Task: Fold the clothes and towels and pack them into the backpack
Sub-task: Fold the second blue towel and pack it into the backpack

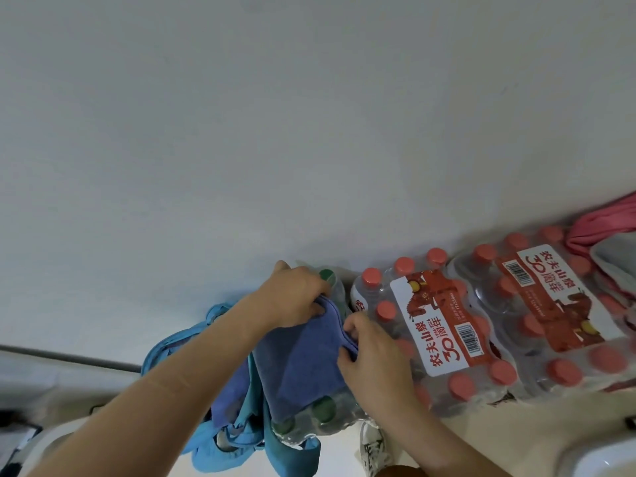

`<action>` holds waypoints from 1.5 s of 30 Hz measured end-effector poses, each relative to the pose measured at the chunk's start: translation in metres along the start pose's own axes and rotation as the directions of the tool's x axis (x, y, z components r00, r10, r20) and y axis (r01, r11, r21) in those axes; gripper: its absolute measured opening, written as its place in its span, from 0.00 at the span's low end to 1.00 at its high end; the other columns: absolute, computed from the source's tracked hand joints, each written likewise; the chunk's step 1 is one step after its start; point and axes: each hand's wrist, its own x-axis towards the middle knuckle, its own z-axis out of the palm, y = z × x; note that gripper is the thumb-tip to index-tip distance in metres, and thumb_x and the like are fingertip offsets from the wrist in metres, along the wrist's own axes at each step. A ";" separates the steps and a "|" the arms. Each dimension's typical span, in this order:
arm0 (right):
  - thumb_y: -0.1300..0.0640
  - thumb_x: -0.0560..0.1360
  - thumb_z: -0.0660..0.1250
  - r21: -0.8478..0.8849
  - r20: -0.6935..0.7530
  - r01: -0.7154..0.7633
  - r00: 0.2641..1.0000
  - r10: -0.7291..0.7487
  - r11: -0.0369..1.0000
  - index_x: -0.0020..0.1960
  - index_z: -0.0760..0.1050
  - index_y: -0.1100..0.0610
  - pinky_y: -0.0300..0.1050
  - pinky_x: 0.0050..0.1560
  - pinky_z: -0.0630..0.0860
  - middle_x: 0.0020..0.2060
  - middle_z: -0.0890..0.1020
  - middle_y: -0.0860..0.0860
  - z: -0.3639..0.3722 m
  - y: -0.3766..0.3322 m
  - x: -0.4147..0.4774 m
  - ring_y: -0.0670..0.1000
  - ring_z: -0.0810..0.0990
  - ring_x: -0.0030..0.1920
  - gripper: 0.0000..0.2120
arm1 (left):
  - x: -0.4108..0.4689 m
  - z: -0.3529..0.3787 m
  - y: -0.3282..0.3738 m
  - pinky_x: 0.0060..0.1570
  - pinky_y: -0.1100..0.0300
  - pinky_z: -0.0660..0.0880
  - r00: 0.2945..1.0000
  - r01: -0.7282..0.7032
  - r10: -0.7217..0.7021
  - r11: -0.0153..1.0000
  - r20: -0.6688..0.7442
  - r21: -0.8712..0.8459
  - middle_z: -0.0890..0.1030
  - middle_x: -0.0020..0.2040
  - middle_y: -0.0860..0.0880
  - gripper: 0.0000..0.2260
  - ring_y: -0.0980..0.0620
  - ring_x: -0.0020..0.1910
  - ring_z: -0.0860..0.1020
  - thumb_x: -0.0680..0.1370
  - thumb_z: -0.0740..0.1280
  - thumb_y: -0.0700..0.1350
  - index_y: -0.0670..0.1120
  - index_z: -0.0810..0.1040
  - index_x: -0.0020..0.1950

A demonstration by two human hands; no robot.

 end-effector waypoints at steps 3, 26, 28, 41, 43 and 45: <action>0.54 0.74 0.66 -0.004 0.025 -0.001 1.000 0.001 1.000 0.48 0.68 0.50 0.39 0.34 0.69 0.44 0.73 0.47 0.000 0.001 0.000 0.49 0.75 0.38 0.07 | -0.003 0.007 0.004 0.46 0.53 0.59 1.000 0.008 -0.008 1.000 -0.024 0.006 0.72 0.47 0.50 0.04 0.49 0.51 0.71 0.79 0.57 0.47 0.48 0.70 0.50; 0.50 0.70 0.73 -0.216 -0.062 0.132 0.987 -0.149 0.967 0.40 0.68 0.50 0.42 0.30 0.69 0.30 0.77 0.46 0.006 0.003 0.000 0.48 0.74 0.30 0.13 | -0.008 0.028 -0.007 0.50 0.50 0.73 0.983 -0.015 -0.024 0.977 -0.180 -0.212 0.77 0.55 0.48 0.15 0.47 0.53 0.73 0.76 0.62 0.42 0.52 0.78 0.61; 0.50 0.67 0.76 -0.236 -0.057 0.142 0.985 -0.160 0.961 0.38 0.70 0.51 0.41 0.29 0.67 0.30 0.76 0.46 0.007 0.004 0.001 0.49 0.75 0.30 0.14 | -0.010 0.031 -0.007 0.54 0.51 0.72 0.983 -0.054 0.017 0.978 -0.181 -0.200 0.75 0.60 0.47 0.17 0.46 0.55 0.73 0.76 0.61 0.41 0.51 0.76 0.64; 0.43 0.71 0.70 -0.112 0.212 0.042 0.977 -0.018 0.993 0.50 0.70 0.55 0.46 0.41 0.73 0.45 0.79 0.51 -0.003 0.001 0.031 0.53 0.78 0.46 0.19 | -0.007 0.016 -0.004 0.58 0.48 0.68 0.990 0.137 -0.129 0.974 0.059 -0.178 0.71 0.63 0.48 0.25 0.45 0.62 0.67 0.75 0.63 0.43 0.52 0.64 0.71; 0.45 0.69 0.72 -0.057 0.285 -0.028 0.958 0.043 0.998 0.48 0.70 0.54 0.47 0.41 0.74 0.42 0.79 0.51 -0.002 0.001 0.036 0.53 0.79 0.44 0.17 | -0.008 0.016 -0.004 0.58 0.51 0.70 0.990 0.140 -0.127 0.946 0.061 -0.291 0.73 0.60 0.46 0.24 0.45 0.60 0.71 0.74 0.64 0.40 0.52 0.67 0.70; 0.48 0.68 0.73 -0.012 0.355 -0.080 0.932 0.079 0.997 0.41 0.69 0.53 0.45 0.36 0.72 0.36 0.77 0.49 -0.001 0.001 0.042 0.52 0.78 0.39 0.14 | -0.012 0.015 -0.005 0.55 0.55 0.72 0.992 0.123 -0.106 0.915 0.065 -0.384 0.75 0.58 0.45 0.22 0.45 0.56 0.74 0.73 0.63 0.38 0.49 0.72 0.67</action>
